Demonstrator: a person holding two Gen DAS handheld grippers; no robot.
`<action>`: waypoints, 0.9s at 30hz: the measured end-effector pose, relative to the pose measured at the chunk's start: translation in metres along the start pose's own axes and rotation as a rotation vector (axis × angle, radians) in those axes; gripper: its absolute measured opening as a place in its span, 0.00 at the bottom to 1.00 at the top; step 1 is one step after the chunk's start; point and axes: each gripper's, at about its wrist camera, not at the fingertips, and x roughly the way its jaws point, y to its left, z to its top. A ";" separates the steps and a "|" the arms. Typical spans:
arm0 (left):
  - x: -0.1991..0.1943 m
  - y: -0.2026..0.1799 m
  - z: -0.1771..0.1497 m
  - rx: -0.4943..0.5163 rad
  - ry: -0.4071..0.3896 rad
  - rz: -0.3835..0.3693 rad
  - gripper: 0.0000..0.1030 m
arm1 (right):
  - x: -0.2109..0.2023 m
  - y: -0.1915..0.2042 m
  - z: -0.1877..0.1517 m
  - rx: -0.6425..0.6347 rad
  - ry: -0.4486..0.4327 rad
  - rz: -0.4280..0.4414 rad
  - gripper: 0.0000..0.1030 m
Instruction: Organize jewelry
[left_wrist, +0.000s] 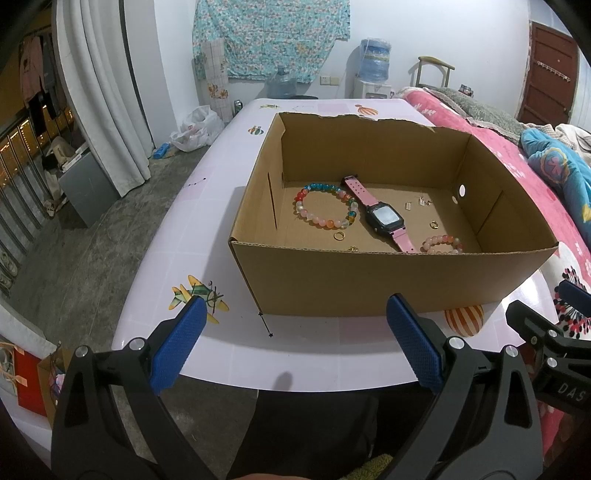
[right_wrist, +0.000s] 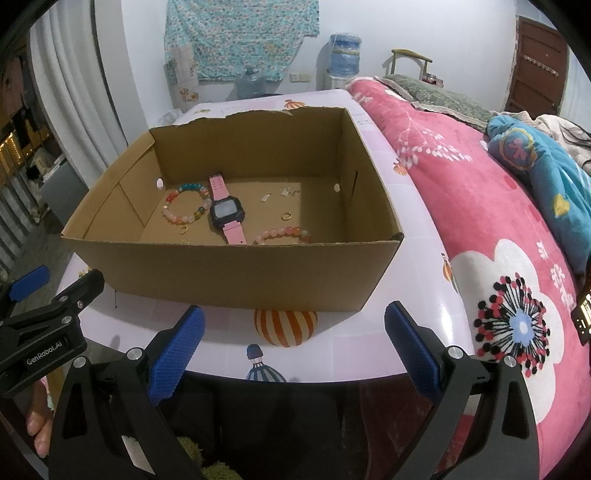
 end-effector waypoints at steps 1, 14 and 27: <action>0.000 0.000 0.000 0.000 0.000 0.001 0.91 | 0.000 0.000 0.000 0.001 0.000 0.000 0.92; 0.001 -0.002 -0.002 0.002 0.000 -0.004 0.91 | 0.000 0.000 0.000 0.003 -0.002 -0.001 0.92; 0.000 -0.004 0.003 0.002 0.010 -0.017 0.91 | 0.001 -0.002 0.004 0.011 -0.004 0.003 0.92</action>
